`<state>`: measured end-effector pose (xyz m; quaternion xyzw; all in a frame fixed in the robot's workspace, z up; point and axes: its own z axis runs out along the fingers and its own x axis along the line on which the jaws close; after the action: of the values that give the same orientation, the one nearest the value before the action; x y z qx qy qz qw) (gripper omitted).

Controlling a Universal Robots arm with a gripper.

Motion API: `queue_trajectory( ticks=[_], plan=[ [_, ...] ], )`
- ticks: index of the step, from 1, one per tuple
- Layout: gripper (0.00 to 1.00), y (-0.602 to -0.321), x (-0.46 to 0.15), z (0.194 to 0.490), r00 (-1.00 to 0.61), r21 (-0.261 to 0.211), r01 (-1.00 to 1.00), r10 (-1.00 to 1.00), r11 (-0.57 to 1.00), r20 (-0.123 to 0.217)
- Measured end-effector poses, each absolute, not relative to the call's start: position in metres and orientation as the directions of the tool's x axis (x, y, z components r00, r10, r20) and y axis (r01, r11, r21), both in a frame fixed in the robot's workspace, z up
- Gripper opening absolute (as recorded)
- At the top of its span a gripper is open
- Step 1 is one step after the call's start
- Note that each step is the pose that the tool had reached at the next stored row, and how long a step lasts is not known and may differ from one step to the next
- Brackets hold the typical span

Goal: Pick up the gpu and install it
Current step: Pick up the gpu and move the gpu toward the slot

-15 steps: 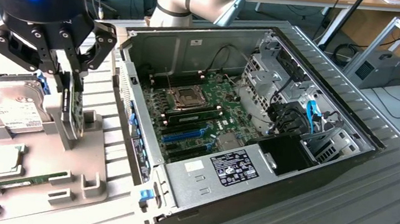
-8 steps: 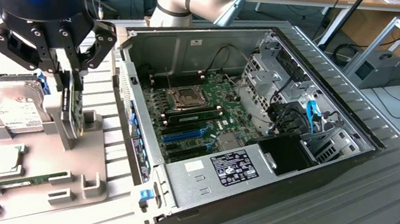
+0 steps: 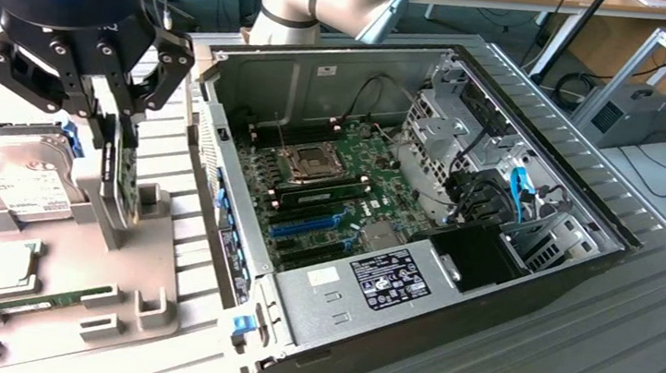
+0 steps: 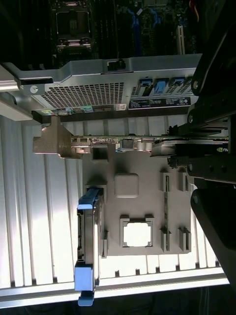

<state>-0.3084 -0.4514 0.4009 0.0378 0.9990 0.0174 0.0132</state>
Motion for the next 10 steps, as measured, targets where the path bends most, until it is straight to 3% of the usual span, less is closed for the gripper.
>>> queue_trajectory(
  ticks=[10],
  plan=[
    [0.26, -0.4514, -0.3084, 0.4040, -0.997, 0.036, 0.075, 0.076, 0.997, -0.025]
  ],
)
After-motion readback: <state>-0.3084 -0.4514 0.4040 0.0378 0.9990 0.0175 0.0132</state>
